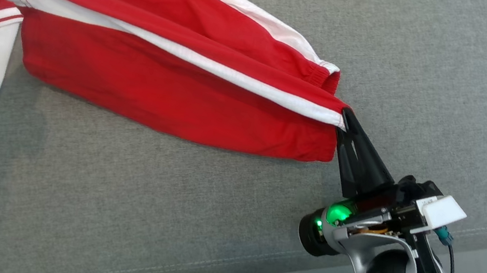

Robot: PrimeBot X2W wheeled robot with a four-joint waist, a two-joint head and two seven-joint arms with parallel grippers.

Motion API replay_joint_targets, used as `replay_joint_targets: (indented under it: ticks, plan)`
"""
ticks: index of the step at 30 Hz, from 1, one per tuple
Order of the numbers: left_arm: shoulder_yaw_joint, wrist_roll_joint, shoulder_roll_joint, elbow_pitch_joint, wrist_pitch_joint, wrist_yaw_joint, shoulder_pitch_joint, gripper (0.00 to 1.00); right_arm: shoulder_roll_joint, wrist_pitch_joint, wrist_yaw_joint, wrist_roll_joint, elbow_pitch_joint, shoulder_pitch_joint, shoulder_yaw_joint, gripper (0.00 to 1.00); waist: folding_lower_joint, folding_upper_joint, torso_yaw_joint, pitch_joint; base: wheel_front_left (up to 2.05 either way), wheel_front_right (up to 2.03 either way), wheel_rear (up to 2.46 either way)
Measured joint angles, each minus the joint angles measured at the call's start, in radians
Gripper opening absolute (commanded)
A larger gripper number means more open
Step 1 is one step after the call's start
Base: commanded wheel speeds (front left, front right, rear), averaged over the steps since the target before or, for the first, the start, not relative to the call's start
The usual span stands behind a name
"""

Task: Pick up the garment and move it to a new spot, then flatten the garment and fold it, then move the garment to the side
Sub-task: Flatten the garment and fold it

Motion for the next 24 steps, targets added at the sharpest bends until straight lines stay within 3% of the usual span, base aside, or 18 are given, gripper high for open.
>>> replay_joint_targets:
  ticks: [11,24]
  plan:
    - [-0.088,0.083,0.003,0.175,0.144,0.000,-0.241,0.00,0.069,0.004,0.000,0.024,0.061,-0.118,0.011,0.00,0.0000,0.0000,-0.102,0.074,0.00,0.00,0.00]
    - [-0.165,0.267,-0.141,0.469,0.232,0.000,-0.470,0.00,0.083,-0.015,-0.001,0.043,0.165,-0.198,0.019,0.00,0.0000,0.0000,-0.183,0.129,0.00,0.00,0.00]
